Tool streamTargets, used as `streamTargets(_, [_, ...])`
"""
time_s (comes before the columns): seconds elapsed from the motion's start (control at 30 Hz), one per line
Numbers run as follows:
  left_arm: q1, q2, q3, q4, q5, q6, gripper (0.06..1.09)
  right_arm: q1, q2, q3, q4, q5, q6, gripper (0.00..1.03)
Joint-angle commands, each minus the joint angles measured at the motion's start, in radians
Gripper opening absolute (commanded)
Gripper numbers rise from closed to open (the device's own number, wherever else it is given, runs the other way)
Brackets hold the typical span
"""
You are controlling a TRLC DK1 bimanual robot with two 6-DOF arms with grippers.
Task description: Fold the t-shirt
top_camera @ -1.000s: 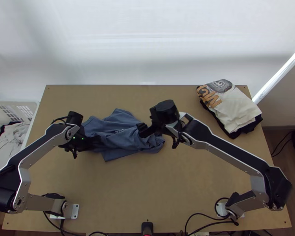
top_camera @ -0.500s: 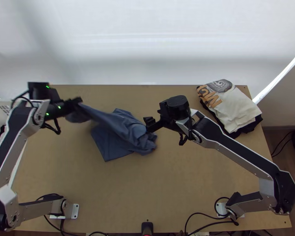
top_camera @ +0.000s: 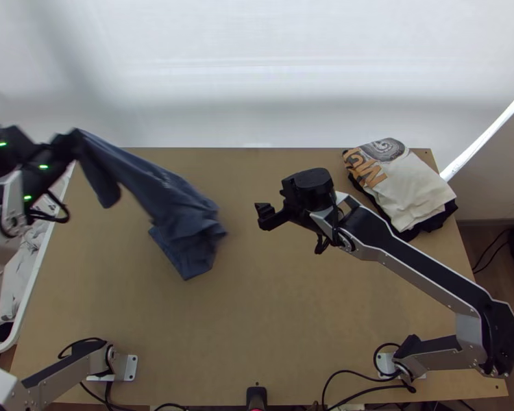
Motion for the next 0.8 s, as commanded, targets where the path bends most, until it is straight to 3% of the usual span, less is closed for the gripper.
streamTargets(0.0, [0.101, -0.070, 0.054, 0.055, -0.032, -0.014, 0.09, -0.016, -0.037, -0.031, 0.014, 0.018, -0.019, 0.94])
streamTargets(0.2, [0.322, -0.155, 0.075, 0.137, -0.039, 0.076, 0.09, -0.071, -0.077, -0.042, 0.065, 0.066, -0.012, 0.94])
streamTargets(0.4, [0.423, -0.186, 0.143, 0.144, -0.039, 0.087, 0.09, -0.131, -0.128, -0.063, 0.089, 0.104, -0.001, 0.94])
streamTargets(0.63, [0.352, -0.182, 0.209, 0.130, -0.038, 0.052, 0.09, -0.161, -0.203, -0.129, 0.115, 0.117, 0.013, 0.94])
streamTargets(0.77, [0.137, -0.139, 0.224, 0.128, -0.136, 0.056, 0.09, -0.180, -0.246, -0.163, 0.123, 0.117, 0.013, 0.94])
